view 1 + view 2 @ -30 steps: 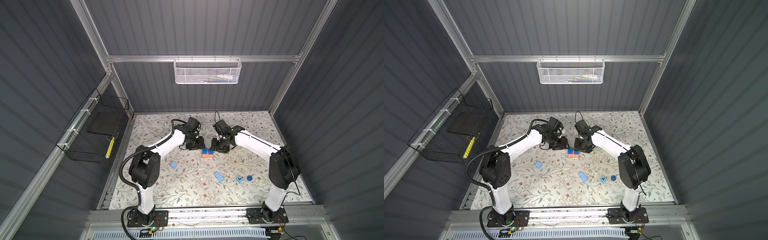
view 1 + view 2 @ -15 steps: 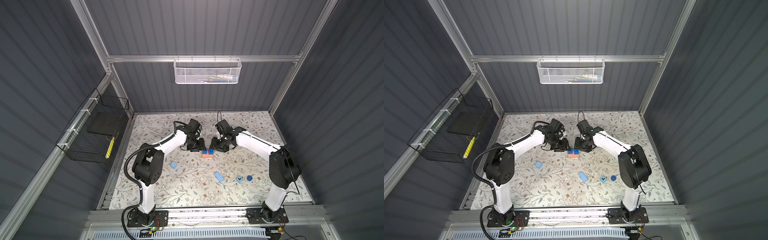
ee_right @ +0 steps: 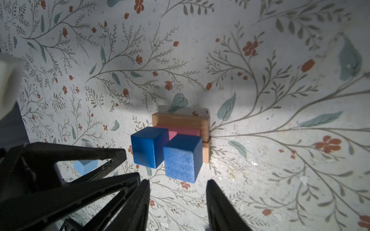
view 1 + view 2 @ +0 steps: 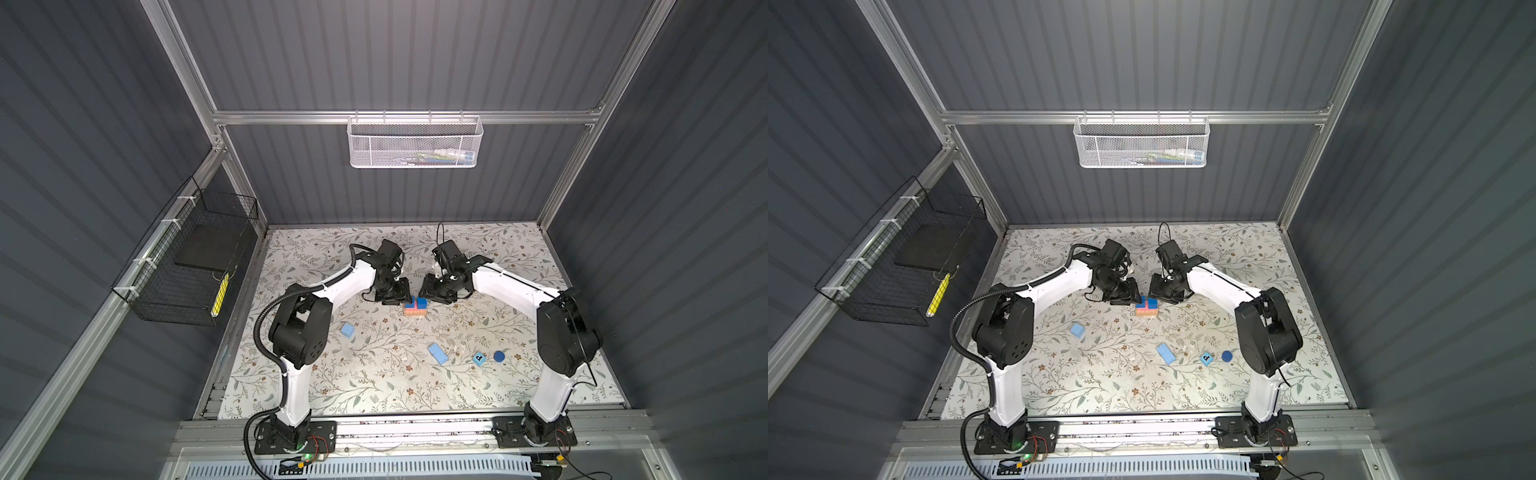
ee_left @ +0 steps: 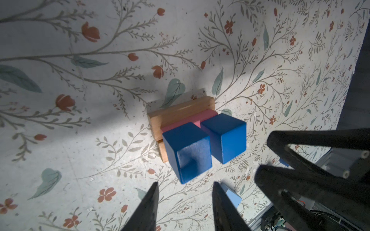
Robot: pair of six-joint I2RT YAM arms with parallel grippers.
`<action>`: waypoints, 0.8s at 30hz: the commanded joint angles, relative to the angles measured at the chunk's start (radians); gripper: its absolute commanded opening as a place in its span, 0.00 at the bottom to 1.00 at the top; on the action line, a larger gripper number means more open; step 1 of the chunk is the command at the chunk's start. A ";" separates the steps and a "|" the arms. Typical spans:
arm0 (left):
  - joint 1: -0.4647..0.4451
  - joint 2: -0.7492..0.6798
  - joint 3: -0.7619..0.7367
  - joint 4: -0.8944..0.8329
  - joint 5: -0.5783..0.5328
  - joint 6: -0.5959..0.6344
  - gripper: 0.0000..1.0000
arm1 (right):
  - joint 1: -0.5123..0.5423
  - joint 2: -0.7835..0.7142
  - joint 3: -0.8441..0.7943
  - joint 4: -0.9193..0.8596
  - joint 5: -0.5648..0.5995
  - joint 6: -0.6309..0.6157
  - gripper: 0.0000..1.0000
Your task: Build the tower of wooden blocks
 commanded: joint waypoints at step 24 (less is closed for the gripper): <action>-0.008 0.045 0.058 -0.019 0.037 -0.001 0.42 | -0.015 0.064 -0.007 0.044 -0.058 0.006 0.42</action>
